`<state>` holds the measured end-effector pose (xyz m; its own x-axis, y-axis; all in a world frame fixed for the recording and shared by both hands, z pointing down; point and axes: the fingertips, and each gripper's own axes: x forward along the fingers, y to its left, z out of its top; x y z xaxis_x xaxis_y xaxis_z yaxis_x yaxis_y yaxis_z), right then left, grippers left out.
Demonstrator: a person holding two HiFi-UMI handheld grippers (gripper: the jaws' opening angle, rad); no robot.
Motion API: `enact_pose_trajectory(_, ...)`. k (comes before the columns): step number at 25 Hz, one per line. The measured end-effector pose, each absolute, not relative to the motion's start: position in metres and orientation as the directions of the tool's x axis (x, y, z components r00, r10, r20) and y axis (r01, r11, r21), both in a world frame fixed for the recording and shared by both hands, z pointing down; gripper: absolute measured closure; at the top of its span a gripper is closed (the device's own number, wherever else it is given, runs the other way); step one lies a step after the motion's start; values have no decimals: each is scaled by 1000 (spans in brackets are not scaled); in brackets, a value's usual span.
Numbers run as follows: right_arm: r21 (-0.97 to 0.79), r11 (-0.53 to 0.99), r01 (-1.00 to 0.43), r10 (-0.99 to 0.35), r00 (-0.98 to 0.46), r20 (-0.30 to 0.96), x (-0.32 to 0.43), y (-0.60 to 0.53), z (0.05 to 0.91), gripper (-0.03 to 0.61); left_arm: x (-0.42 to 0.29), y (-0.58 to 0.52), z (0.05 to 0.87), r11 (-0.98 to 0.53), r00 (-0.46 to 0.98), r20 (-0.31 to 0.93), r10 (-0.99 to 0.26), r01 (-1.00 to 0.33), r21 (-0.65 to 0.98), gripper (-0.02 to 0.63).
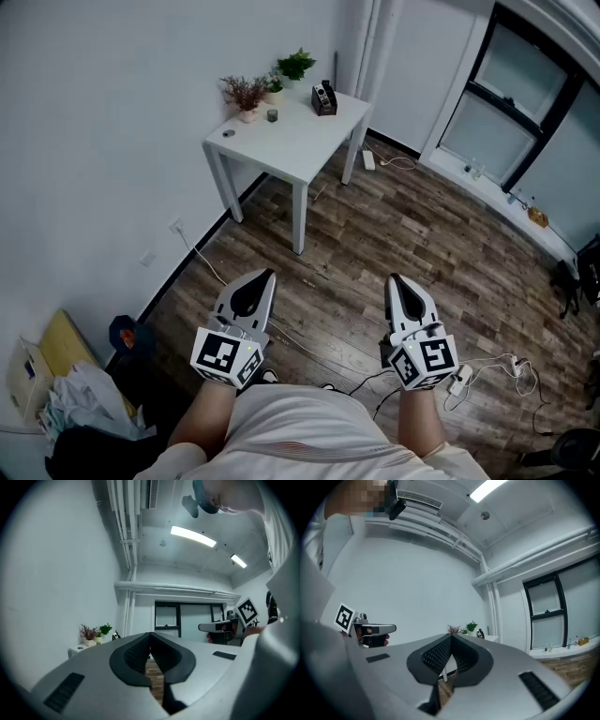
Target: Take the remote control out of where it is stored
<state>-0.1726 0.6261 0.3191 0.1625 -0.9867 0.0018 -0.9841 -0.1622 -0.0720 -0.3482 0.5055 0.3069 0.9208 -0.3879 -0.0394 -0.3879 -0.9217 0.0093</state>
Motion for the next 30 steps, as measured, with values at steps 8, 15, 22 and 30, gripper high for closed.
enact_pose_trajectory(8,-53,-165,-985,-986,165,8,-163,623,318,566,-338,504,306,-921,919,-46,-390,-390,10,606)
enact_pose_trajectory(15,-110,-185,-977,-982,188,-23,-155,629,316,566,-338,505,307,-920,919,-41,-393,-392,17,606)
enact_pose_trajectory(22,-148,-98,-984,-994,105,-40,-151,650,337,566,-330,525,316,-910,910,-16,-415,-415,10,606)
enact_pose_trajectory(30,-170,-2,-985,-999,9,-39,-143,676,353,566,-314,548,331,-896,896,16,-444,-444,20,606)
